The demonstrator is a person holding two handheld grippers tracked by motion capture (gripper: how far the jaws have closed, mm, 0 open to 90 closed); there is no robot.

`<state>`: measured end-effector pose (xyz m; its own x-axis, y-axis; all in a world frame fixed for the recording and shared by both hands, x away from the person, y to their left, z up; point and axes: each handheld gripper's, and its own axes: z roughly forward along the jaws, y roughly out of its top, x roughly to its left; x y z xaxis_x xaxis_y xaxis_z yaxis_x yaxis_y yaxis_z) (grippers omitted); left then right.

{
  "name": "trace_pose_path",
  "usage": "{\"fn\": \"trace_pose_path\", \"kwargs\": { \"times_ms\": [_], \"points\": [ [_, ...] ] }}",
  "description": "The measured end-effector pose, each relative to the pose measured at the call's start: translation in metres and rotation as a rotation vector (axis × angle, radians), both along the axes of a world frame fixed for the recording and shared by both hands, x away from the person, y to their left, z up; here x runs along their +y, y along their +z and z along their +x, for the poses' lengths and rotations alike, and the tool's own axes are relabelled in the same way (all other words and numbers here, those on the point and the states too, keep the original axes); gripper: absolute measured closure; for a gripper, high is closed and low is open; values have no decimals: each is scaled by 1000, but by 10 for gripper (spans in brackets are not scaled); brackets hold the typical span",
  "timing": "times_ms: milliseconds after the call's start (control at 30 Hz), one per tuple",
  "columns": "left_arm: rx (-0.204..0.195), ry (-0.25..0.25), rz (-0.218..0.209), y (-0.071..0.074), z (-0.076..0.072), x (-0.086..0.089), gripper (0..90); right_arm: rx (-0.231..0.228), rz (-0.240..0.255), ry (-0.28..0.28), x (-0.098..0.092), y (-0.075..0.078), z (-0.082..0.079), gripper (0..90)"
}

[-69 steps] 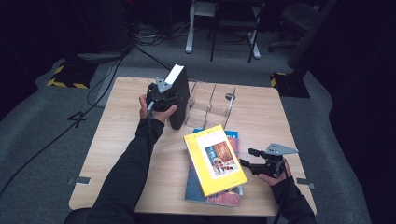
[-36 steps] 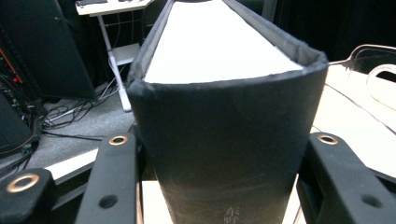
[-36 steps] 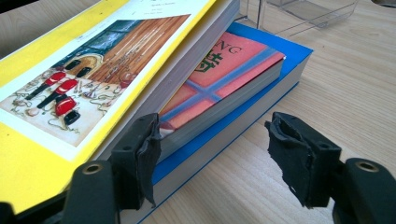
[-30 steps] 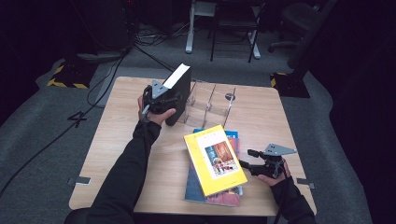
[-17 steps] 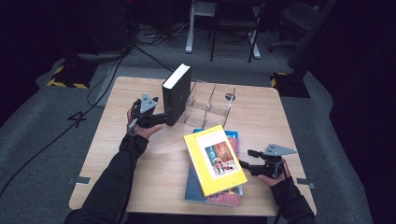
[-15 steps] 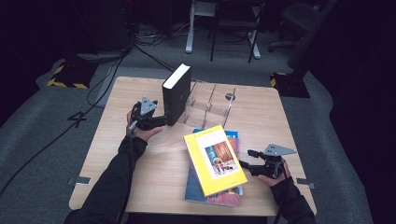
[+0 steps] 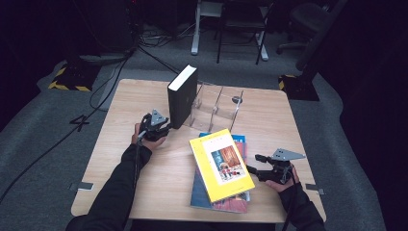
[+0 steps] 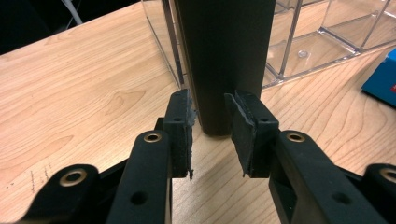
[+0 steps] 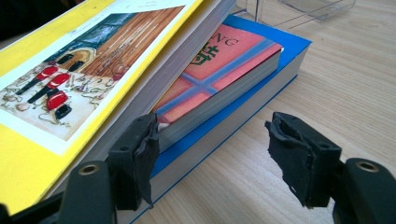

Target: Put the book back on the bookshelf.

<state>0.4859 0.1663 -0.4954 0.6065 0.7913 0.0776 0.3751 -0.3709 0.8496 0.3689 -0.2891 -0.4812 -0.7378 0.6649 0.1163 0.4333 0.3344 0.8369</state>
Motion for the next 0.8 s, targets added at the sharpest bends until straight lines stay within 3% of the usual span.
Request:
{"fn": "trace_pose_path", "kwargs": {
  "times_ms": [367,467,567,633,800],
  "points": [
    [-6,23,28,4,7,-11,687,0,-2,0,0,0,0,345],
    [-3,13,32,8,4,-12,639,-3,-10,6,0,1,-1,348],
    [1,-4,52,9,0,-12,598,-5,-11,10,1,2,-1,348],
    [2,-16,88,10,-7,-13,572,-7,-17,17,1,4,-2,347],
    [26,-75,110,12,-31,-12,492,-17,-41,49,4,11,-7,345]
  ]
}}
